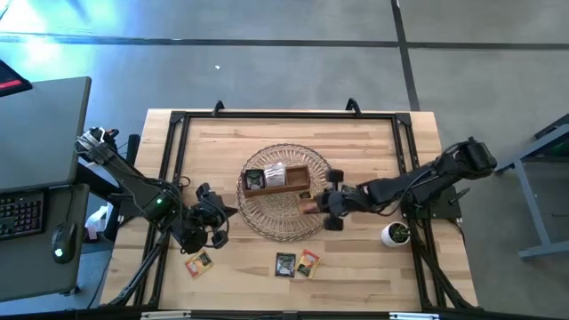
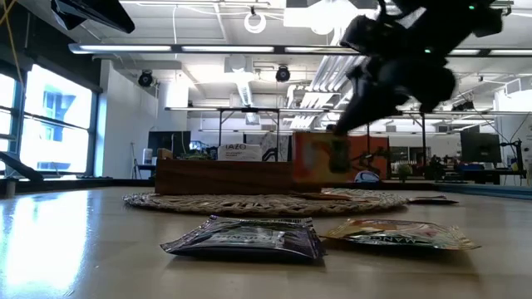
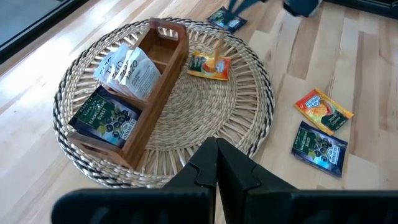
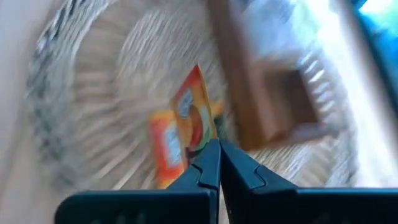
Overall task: Pick & Place Tea
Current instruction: Put the yellow tea bag into the right section of the brown wooden organizer
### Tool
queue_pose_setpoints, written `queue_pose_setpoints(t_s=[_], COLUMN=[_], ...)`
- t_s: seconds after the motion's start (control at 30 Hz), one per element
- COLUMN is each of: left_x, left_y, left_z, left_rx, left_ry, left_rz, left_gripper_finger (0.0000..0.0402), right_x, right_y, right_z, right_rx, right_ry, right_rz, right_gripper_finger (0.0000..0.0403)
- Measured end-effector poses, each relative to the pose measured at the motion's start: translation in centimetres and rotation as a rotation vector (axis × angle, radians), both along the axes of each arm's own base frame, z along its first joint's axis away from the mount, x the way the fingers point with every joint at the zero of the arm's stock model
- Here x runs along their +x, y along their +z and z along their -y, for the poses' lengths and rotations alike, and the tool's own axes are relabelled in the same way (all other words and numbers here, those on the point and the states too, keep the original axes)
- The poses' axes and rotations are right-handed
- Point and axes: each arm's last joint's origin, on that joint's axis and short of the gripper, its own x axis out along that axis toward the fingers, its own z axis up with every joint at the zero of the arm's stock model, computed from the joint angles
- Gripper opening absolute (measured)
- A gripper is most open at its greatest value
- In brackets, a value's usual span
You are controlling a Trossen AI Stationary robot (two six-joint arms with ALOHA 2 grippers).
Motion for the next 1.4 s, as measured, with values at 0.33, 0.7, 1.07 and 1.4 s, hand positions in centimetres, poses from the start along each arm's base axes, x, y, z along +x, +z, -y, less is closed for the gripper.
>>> queue_pose_setpoints(t_s=[0.33,0.7,1.07,1.4], left_x=[0.0,0.0,0.0,0.0], left_y=[0.0,0.0,0.0,0.0], left_z=[0.0,0.0,0.0,0.0], left_rx=[0.000,0.008,0.009,0.010], left_ry=[-0.001,-0.008,-0.007,-0.017], left_rz=[-0.001,-0.005,-0.004,-0.014], left_gripper_finger=[0.0000,0.0000,0.0000,0.0000], right_x=[1.9,2.4,5.1,9.6], right_y=[1.9,3.6,6.6,4.8], right_z=[4.5,5.7,6.0,4.4], right_rx=[-0.283,-0.394,-0.384,-0.623], right_ry=[-0.011,0.090,0.209,0.363], right_rz=[0.128,-0.069,-0.338,-0.531], right_gripper_finger=[0.0000,0.0000,0.0000,0.0000])
